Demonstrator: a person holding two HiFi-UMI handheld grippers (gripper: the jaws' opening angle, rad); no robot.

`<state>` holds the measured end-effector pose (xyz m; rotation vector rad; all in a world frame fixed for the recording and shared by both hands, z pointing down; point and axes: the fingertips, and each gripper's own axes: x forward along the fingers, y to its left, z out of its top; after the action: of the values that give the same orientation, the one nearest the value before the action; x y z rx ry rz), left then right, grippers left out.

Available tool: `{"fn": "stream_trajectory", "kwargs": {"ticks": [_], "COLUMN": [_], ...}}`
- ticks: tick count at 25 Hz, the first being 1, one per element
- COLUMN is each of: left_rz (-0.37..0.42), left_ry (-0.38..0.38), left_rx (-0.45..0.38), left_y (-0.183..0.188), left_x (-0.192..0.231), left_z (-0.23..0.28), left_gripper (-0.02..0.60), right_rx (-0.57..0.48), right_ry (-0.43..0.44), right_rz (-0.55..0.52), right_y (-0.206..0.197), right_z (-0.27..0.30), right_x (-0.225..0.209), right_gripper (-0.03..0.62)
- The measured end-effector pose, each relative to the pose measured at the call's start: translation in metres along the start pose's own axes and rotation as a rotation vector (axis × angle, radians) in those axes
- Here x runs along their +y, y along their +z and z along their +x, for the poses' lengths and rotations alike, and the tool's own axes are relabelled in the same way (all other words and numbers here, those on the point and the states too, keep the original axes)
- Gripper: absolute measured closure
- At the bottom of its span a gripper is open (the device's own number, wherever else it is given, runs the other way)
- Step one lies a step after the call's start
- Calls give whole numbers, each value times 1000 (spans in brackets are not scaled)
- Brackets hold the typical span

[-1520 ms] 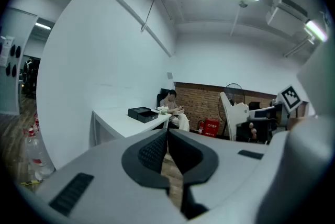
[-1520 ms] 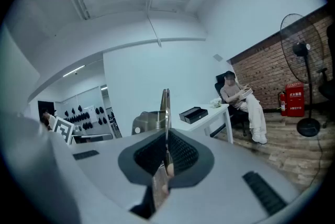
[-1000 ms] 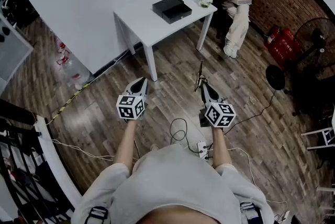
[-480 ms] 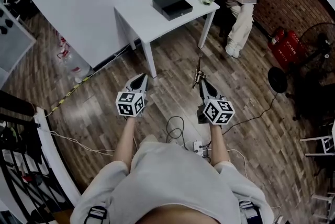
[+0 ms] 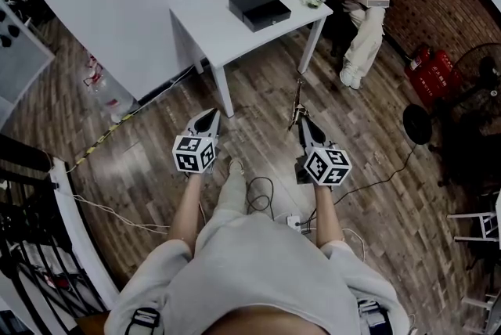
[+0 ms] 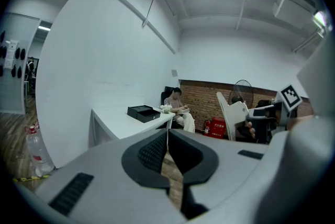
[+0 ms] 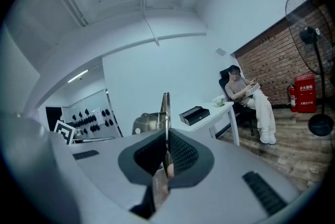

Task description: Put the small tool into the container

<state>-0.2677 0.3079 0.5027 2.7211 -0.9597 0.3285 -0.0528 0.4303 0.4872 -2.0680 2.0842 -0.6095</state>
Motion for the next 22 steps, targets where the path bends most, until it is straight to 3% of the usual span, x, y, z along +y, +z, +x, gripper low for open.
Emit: {"fn": "stream_trajectory", "kwargs": {"ticks": [11,22], "left_rz": [-22,-34], "left_ry": [-36,-87], "left_rx": [17,22], "left_y": [6,55], "left_x": [46,114], "left_z": [82,189], "left_gripper": [569,569], "right_rx": [3,-5], "right_ry": [-30,-83], "right_rz": [-8,0], "right_y": [16,62], "right_z": [79,191], "right_x": [-26,-53], "right_gripper": [591,591]}}
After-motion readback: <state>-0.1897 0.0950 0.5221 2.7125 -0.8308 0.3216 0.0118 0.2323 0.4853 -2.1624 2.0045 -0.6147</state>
